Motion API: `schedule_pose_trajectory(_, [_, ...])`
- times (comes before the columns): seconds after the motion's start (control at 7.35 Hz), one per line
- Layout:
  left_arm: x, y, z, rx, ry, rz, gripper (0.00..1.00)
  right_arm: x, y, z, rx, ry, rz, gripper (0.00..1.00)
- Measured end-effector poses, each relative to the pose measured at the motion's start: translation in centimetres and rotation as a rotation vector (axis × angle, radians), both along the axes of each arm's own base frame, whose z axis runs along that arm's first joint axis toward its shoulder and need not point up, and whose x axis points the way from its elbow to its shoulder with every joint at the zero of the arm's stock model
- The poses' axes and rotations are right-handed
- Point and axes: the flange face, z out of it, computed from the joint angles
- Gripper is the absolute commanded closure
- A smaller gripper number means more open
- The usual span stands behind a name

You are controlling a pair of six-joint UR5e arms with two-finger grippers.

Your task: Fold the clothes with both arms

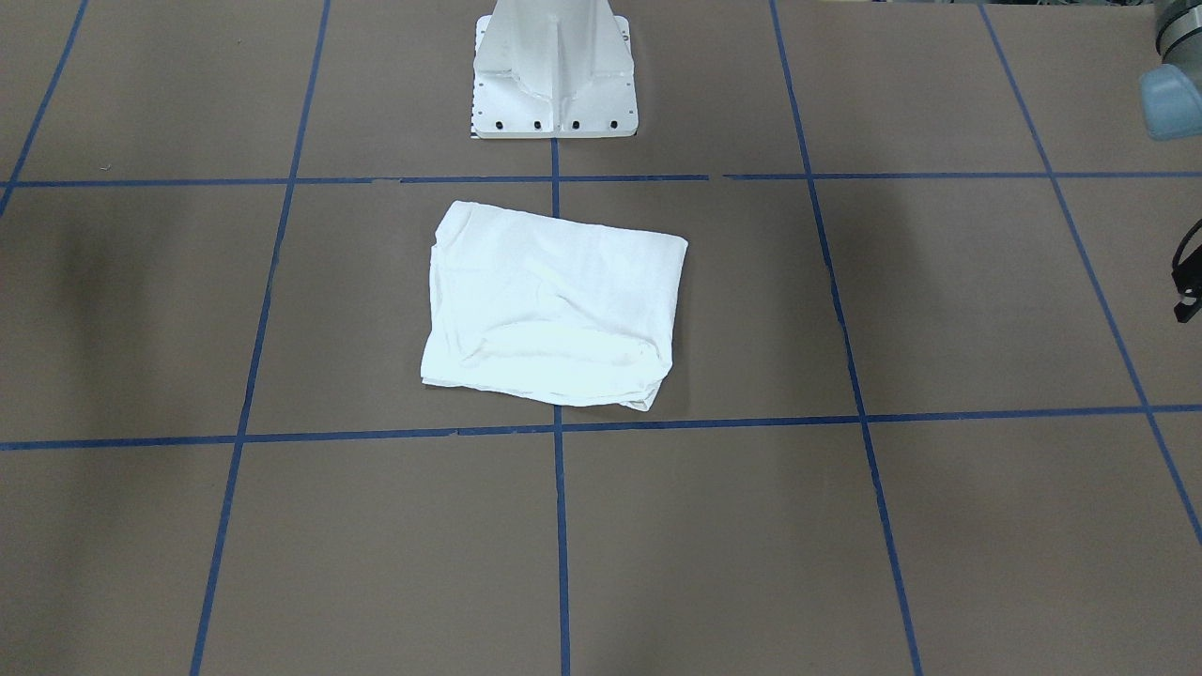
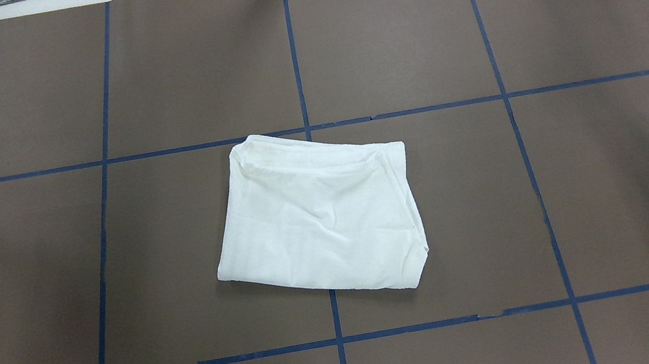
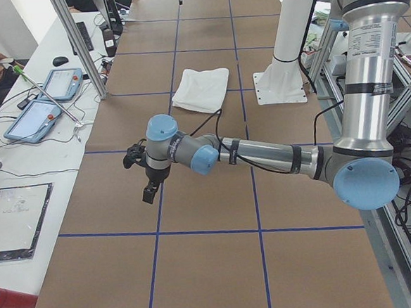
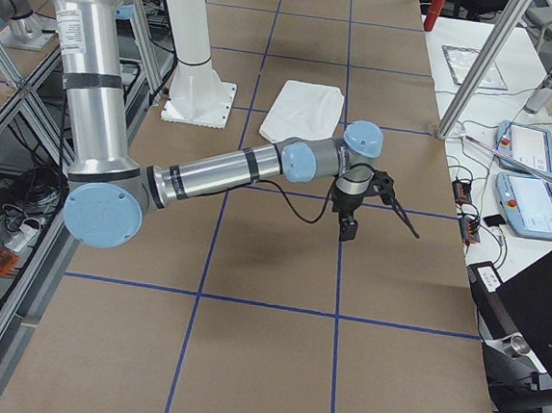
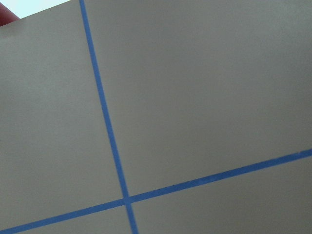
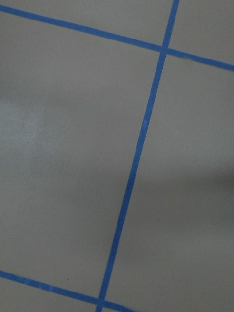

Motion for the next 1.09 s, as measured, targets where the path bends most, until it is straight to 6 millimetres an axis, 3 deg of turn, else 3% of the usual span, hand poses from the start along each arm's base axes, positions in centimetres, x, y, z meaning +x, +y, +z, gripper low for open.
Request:
schedule_pose_trajectory(0.14, [-1.5,0.8,1.2,0.009,-0.009,0.019,0.0,2.6,1.3,1.7,0.01,-0.002,-0.015,0.0])
schedule_pose_trajectory(0.27, [-2.0,0.9,1.4,0.018,-0.009,0.021,0.0,3.9,1.9,2.6,0.013,0.003,-0.018,0.0])
schedule_pose_trajectory(0.41, [-2.2,1.0,1.7,0.024,-0.012,0.016,0.0,4.4,2.4,3.3,0.014,0.007,-0.021,0.0])
schedule_pose_trajectory(0.68, [-2.8,1.4,4.4,-0.013,-0.037,0.002,0.0,5.4,3.7,5.3,-0.022,0.017,-0.01,0.0])
schedule_pose_trajectory(1.09, [-5.6,2.2,5.9,-0.111,-0.021,-0.043,0.0,7.4,5.6,7.3,-0.111,-0.014,0.039,0.0])
